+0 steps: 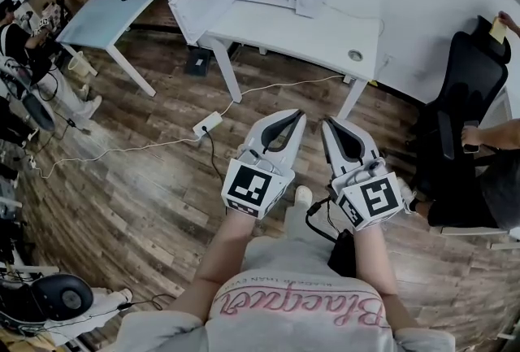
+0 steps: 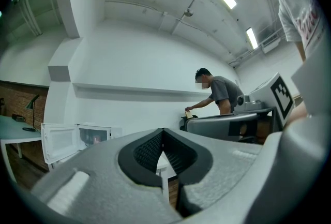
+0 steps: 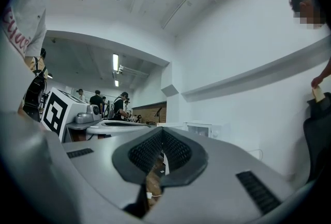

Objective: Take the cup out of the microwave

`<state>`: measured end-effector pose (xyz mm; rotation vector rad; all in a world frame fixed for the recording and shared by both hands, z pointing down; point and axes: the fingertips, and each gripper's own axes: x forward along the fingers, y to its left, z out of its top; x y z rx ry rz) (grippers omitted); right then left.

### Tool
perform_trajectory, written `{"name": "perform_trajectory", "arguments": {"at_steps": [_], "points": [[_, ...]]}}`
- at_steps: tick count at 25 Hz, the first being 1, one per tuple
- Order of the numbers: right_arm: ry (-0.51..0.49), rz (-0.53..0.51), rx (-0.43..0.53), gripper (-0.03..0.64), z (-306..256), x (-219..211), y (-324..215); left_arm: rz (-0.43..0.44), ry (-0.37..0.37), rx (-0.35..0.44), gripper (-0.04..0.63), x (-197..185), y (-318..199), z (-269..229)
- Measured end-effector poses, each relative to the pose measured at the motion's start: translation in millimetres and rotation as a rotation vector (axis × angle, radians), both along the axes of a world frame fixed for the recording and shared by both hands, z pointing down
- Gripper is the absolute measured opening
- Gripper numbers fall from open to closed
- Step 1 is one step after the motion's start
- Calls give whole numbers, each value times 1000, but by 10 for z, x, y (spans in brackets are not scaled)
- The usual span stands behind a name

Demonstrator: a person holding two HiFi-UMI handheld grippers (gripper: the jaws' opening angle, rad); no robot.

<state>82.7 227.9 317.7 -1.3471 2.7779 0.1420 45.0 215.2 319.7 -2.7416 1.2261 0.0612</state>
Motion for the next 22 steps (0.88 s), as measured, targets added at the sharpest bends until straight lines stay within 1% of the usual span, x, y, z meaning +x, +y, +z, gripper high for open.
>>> {"name": "perform_trajectory", "arguments": {"at_steps": [7, 13, 22], "points": [[0, -16, -12, 12, 18, 101, -483, -9, 0, -24, 5, 127, -470, 40], [-10, -38, -8, 11, -55, 171, -917, -25, -4, -11, 5, 208, -880, -72], [-10, -79, -20, 11, -51, 354, -1521, -50, -10, -22, 5, 435, -1455, -77]]}}
